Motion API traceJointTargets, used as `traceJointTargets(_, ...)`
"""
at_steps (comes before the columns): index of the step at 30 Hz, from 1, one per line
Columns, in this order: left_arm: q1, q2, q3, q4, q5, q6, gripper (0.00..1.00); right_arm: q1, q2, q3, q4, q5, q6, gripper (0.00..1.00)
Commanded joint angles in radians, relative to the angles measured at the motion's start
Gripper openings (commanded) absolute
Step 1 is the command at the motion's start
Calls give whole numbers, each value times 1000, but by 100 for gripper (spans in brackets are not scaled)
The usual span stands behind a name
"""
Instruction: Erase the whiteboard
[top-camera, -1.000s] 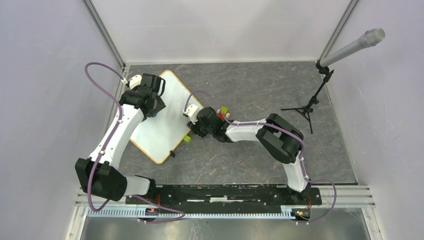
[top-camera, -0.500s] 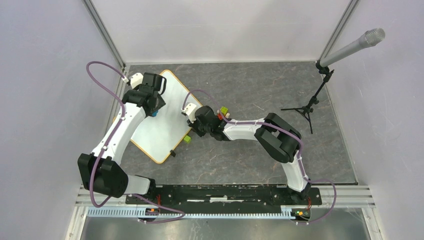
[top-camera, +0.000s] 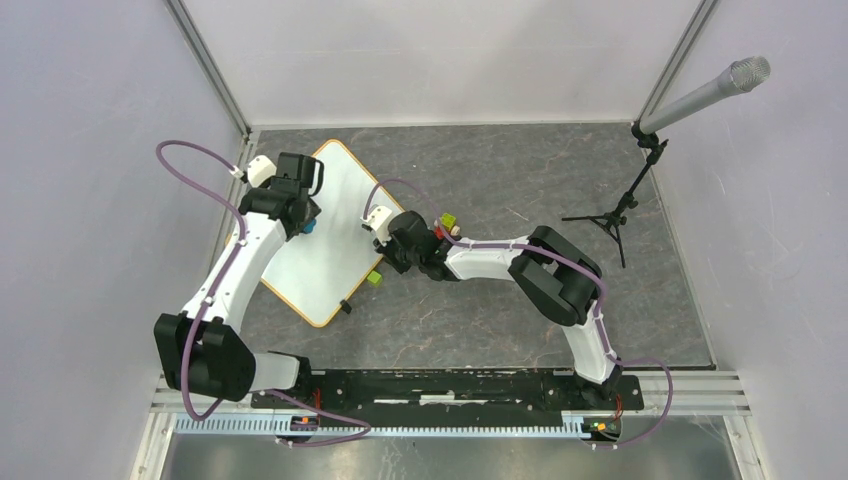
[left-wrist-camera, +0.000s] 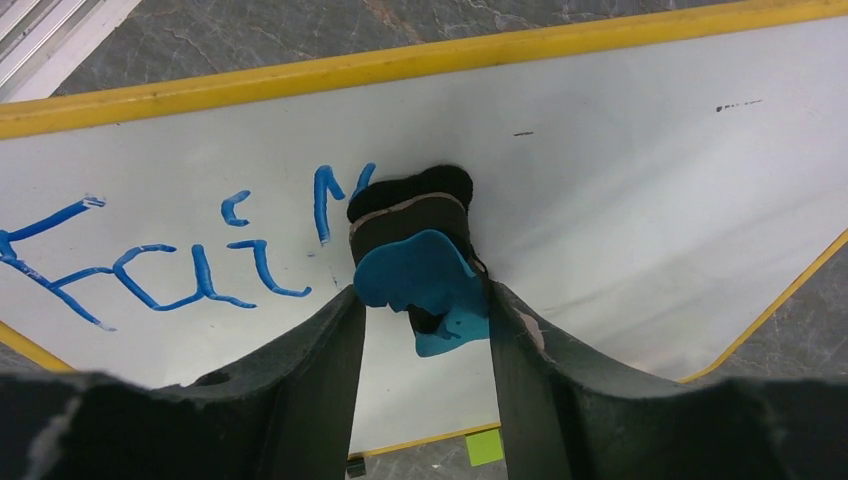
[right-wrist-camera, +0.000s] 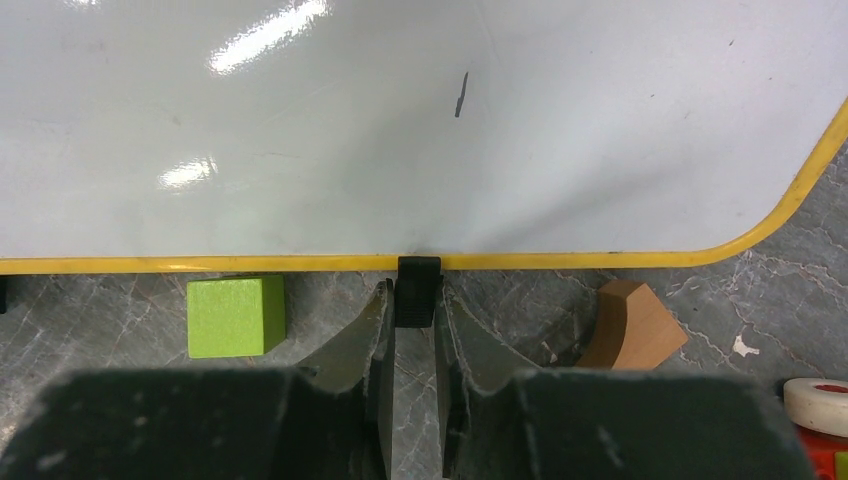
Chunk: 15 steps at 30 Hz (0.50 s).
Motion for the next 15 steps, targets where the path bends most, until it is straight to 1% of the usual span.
traceJointTargets(1, 6, -20, -2, 43, -51, -60, 54, -1, 25, 46, 3, 26, -16, 0)
traceJointTargets(6, 6, -13, -11, 43, -62, -66, 44, -1, 26, 49, -5, 32, -16, 0)
traceJointTargets(12, 9, -26, -18, 43, -110, -41, 42, 0, 29, 54, -14, 31, -16, 0)
traceJointTargets(15, 30, -30, -16, 34, -116, -14, 41, -1, 34, 56, -20, 40, -16, 0)
